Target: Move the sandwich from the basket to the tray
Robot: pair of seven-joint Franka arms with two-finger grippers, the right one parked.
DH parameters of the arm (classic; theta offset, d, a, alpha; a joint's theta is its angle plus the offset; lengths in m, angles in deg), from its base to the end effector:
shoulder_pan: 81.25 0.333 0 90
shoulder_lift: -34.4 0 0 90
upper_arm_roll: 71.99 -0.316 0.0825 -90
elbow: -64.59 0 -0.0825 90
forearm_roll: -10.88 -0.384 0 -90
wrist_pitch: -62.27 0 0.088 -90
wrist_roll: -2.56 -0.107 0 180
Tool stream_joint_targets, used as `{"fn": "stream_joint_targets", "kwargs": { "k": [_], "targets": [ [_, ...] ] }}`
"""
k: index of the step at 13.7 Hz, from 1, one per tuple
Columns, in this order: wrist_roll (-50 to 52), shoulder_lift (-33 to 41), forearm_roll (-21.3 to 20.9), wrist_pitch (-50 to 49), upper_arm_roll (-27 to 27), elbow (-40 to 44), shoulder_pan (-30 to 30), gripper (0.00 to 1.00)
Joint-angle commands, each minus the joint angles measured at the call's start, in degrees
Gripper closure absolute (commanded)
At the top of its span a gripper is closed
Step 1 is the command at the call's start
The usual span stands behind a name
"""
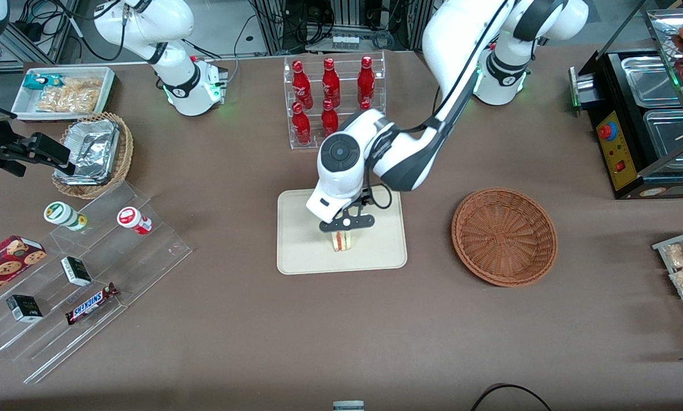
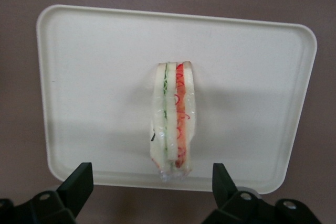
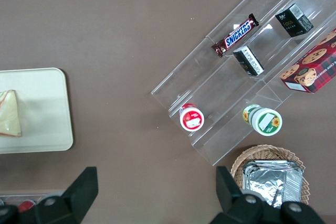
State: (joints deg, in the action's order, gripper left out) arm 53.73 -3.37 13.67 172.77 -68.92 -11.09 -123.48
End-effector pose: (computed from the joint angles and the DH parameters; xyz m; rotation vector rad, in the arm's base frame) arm 0.5145 -0.5126 0.3444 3.1172 0.2045 -0.1440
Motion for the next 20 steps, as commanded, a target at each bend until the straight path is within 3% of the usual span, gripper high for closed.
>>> {"fn": "stream_joint_targets", "kwargs": {
  "k": [1,5,8,16,20],
  "targets": [
    [0.08,4.71,-0.5,-3.88,0.09,-1.93,2.76,0.0],
    [2.36,7.0,-0.76,-11.08,-1.57,-2.01,7.07,0.0],
    [-3.77,10.6,-2.34,-14.09,-4.91,-5.69,8.47,0.0],
    [-19.86,23.34,-2.43,-14.44,-4.92,-18.96,19.28,0.0],
    [-29.25,30.72,-2.34,-19.87,-2.48,-21.79,28.67,0.0]
  ]
}}
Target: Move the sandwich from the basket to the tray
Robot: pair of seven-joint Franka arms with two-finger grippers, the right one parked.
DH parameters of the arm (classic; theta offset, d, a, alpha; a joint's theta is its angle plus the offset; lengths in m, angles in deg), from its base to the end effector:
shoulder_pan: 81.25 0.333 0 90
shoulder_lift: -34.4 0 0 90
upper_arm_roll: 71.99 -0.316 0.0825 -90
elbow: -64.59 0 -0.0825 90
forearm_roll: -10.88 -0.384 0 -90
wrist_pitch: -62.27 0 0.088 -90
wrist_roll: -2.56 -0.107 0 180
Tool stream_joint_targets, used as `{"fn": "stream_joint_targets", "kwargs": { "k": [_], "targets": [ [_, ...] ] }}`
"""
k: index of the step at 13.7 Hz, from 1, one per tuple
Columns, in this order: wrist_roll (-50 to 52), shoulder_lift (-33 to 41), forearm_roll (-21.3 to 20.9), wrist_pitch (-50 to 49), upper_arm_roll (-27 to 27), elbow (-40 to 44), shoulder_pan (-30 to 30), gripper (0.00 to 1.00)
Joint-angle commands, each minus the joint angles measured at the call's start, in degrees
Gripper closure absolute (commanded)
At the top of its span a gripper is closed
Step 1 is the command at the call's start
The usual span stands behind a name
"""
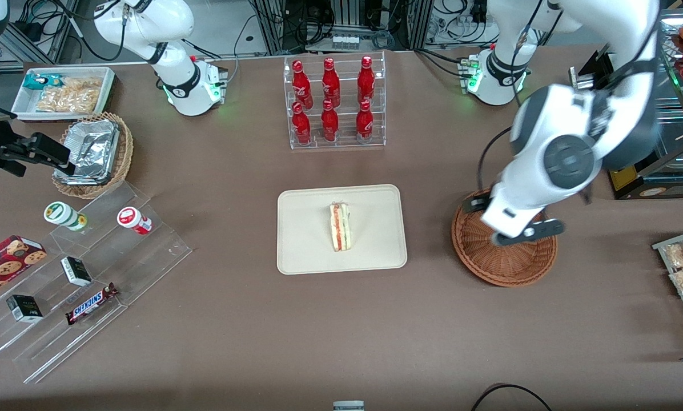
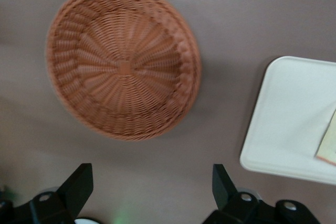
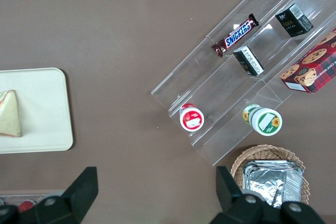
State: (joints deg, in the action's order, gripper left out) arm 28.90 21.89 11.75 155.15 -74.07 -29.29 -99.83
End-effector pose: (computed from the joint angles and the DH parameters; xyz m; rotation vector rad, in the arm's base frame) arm 0.5756 -0.1738 0.4699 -3.0319 -0.2650 0.3393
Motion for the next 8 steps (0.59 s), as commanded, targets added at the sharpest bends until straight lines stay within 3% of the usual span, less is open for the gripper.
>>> {"fn": "stream_joint_targets", "kwargs": {
  "k": [1,8],
  "targets": [
    [-6.89,6.78,-0.42,-4.18,4.6,-3.6,8.18,0.0],
    [-16.31,12.59,-0.42,-10.27,8.31,-2.63,17.96,0.0]
  ]
}}
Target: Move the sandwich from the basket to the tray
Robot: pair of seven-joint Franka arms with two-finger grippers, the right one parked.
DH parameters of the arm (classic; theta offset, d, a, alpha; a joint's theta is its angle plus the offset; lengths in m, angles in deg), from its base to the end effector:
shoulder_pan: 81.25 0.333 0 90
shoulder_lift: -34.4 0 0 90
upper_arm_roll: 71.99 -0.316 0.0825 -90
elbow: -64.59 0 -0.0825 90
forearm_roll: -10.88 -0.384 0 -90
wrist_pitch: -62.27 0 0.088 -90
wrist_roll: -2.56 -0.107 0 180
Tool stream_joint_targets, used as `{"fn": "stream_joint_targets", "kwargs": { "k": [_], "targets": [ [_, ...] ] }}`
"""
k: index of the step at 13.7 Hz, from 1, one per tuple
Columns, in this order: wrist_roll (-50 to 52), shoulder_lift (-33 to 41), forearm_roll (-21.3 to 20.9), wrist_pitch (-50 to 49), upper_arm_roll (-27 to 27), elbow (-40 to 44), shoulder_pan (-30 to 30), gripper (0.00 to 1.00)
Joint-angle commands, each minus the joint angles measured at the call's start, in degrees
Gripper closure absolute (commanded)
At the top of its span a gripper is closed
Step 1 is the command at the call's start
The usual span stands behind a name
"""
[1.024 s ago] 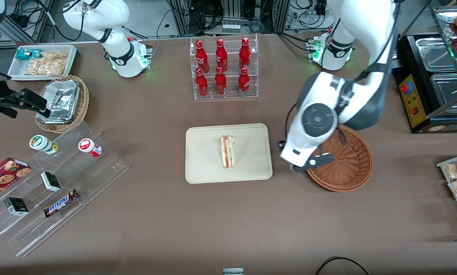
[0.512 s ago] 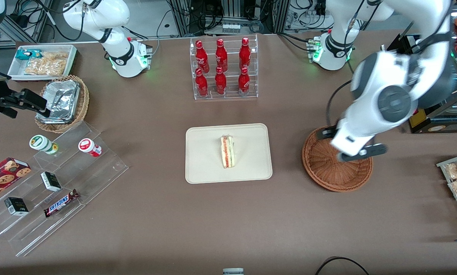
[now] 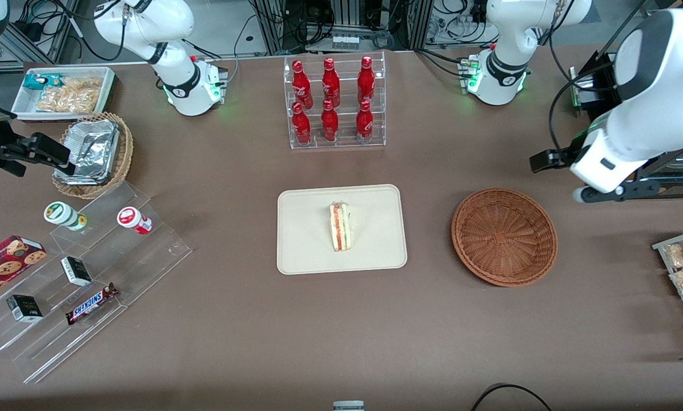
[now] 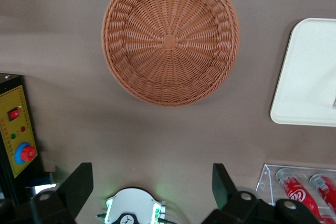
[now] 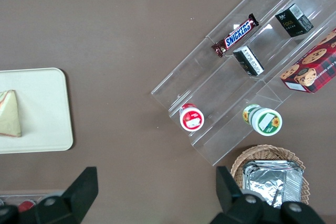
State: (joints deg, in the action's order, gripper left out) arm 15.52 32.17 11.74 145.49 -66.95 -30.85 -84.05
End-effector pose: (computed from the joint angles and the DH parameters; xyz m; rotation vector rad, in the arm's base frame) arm 0.5396 -0.0753 0.5506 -3.0867 -0.1376 0.3902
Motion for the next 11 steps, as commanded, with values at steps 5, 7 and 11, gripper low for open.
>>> {"fn": "stream_joint_targets", "kwargs": {
  "k": [5,7,11],
  "targets": [
    [-7.85,4.42,-0.77,-0.69,-0.64,1.04,3.06,0.0],
    [-9.79,4.51,-0.59,-0.69,-1.6,2.35,3.76,0.0],
    [-10.24,4.43,-0.68,-0.52,-1.79,3.94,3.85,0.0]
  ]
}}
